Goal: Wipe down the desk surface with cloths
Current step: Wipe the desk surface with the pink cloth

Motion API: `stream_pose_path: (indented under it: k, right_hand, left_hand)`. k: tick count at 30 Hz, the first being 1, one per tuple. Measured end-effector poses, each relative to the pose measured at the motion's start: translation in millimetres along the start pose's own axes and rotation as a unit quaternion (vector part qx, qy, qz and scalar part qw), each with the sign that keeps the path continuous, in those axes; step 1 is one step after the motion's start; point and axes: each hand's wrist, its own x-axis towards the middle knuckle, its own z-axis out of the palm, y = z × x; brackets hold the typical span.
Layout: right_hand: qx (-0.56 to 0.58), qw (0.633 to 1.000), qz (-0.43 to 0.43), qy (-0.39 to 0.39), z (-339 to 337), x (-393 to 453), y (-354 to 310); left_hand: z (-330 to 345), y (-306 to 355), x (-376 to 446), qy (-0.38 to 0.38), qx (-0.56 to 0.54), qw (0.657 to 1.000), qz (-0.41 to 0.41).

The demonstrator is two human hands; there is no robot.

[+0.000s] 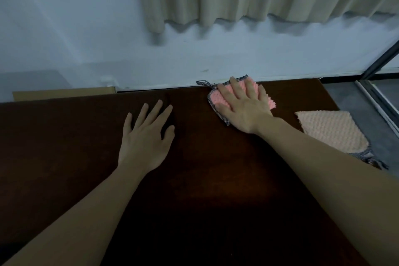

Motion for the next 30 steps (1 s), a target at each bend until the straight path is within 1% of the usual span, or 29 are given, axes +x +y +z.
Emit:
stream_pose_path:
  k: [3, 7, 9, 12, 17, 21, 23, 28, 30]
  right_hand:
    - [-0.006, 1.000, -0.027, -0.004, 2, -22, -6]
    - [-0.019, 0.993, -0.117, -0.012, 12, -81, -16]
    - [-0.026, 0.989, -0.140, -0.029, 15, -97, -16]
    - [-0.033, 0.991, -0.128, -0.023, 12, -81, -10]
    - [-0.012, 0.999, -0.030, -0.002, -1, -11, -6]
    - [-0.002, 1.000, 0.008, -0.003, 0, 5, -18]
    - [0.000, 1.000, -0.005, -0.001, 3, -11, -25]
    - [-0.004, 0.995, -0.091, -0.025, 16, -91, -47]
    - [-0.016, 0.993, -0.109, -0.033, 19, -104, -47]
  left_hand:
    - [-1, 1, 0, -0.001, 0.001, 1.000, 0.001]
    - [-1, 1, 2, -0.006, 0.011, 1.000, -0.004]
    - [-1, 1, 1, -0.003, 0.008, 1.000, -0.004]
    - [-1, 1, 1, 0.000, 0.007, 1.000, -0.003]
    - [0, 1, -1, -0.002, 0.008, 1.000, -0.001]
    - [0, 1, 0, -0.004, 0.005, 1.000, 0.001]
    - [0, 1, 0, -0.005, 0.008, 1.000, 0.004]
    - [-2, 1, 2, -0.008, 0.005, 1.000, 0.010]
    - [-2, 2, 3, -0.006, 0.008, 1.000, 0.009]
